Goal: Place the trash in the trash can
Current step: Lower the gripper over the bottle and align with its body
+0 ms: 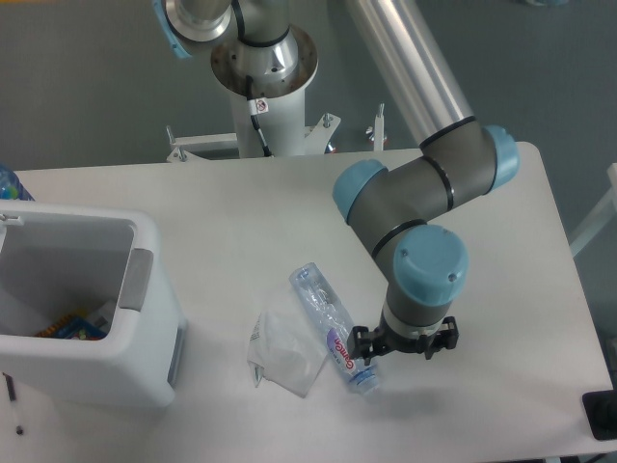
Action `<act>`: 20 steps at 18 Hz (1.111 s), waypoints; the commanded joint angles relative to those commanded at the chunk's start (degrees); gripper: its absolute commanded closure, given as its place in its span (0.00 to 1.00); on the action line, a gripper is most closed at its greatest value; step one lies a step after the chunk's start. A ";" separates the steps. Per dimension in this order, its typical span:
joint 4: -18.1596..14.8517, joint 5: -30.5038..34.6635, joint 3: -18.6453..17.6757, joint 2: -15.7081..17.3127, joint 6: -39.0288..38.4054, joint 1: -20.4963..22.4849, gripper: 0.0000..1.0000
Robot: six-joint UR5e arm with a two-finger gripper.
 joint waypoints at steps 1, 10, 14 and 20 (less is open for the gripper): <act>0.00 0.87 0.27 -0.53 -1.49 -0.17 0.00; 0.18 6.23 5.45 -5.45 -8.98 -2.64 0.00; 0.18 6.59 4.84 -5.37 -9.07 -3.08 0.00; 0.26 6.77 4.31 -5.46 -9.33 -4.13 0.00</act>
